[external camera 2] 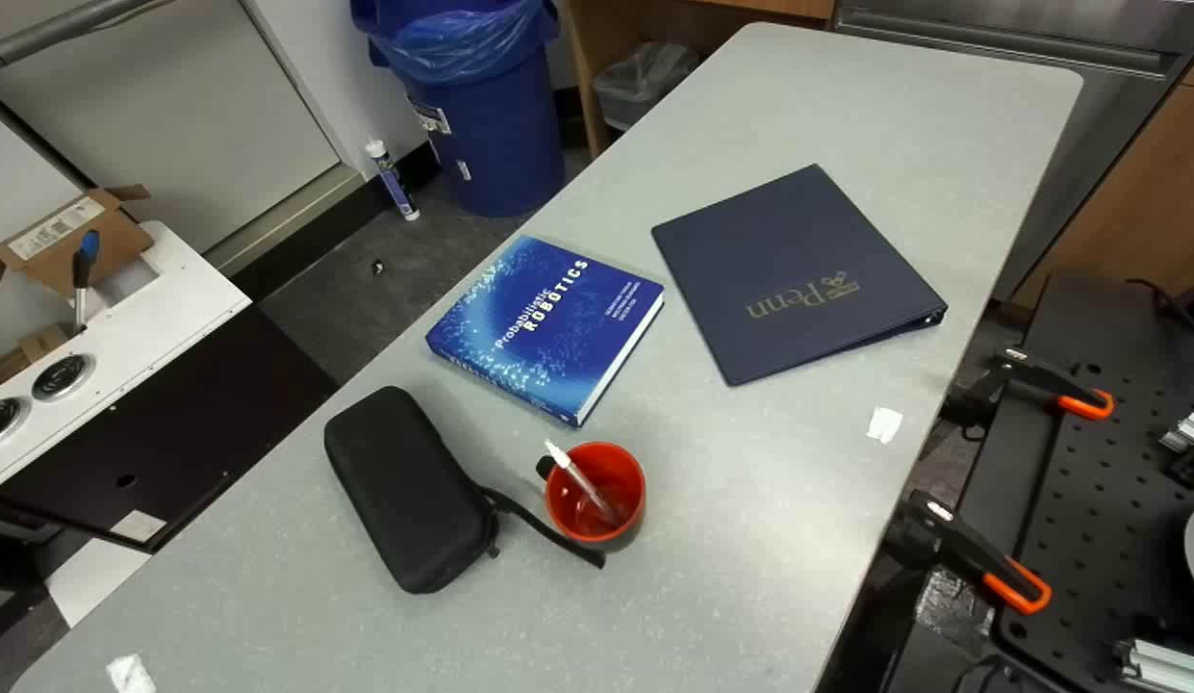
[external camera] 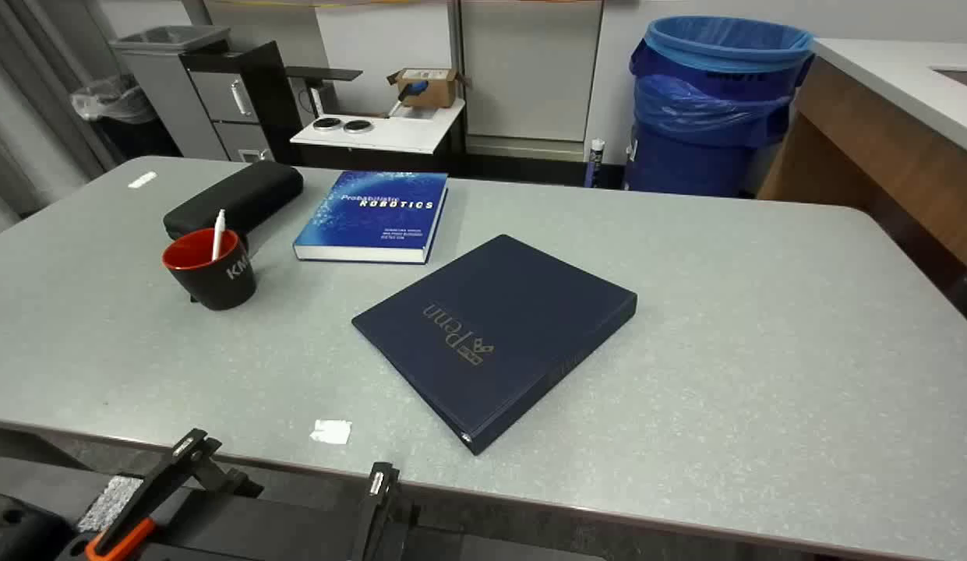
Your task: Place the marker on the table
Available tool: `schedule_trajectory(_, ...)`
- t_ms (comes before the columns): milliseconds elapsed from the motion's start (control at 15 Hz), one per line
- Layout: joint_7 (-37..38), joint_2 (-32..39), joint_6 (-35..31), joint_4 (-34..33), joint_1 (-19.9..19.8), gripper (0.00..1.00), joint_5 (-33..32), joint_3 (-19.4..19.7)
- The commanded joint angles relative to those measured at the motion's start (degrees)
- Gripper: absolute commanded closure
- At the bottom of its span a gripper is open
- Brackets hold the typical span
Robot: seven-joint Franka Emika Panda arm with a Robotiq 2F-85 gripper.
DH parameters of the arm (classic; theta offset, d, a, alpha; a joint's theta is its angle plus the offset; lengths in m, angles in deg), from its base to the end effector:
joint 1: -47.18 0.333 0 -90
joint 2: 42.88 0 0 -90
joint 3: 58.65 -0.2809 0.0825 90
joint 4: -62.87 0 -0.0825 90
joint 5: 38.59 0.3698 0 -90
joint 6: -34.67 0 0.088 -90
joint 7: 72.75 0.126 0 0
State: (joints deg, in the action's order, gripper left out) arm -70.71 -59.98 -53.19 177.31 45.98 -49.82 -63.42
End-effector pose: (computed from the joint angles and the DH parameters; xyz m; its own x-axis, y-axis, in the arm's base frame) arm 0.4406 0.0053 0.5241 0.9875 0.0119 -0.1569 0.0471 -0.9737 0.2228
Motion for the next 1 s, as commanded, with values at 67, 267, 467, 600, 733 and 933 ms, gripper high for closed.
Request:
schedule_trajectory(67,0.22,0.08,0.17,-0.15,0.99,0.0,-0.2,0.82)
schedule_trajectory(267,0.22,0.08,0.17,-0.15,0.99,0.0,-0.2,0.82)
schedule_trajectory(467,-0.4,2.99,0.55,-1.77,1.63,0.0,1.87,0.83)
schedule_trajectory(600,0.77,7.98,0.1,-3.62,2.39,0.0,4.43,0.25)
schedule_trajectory(733,0.15,13.3,-0.42,-5.48,3.69,0.0,8.68,-0.2)
schedule_trajectory(933,0.61,20.81,-3.59,-8.12,5.23,0.0,12.32,-1.32)
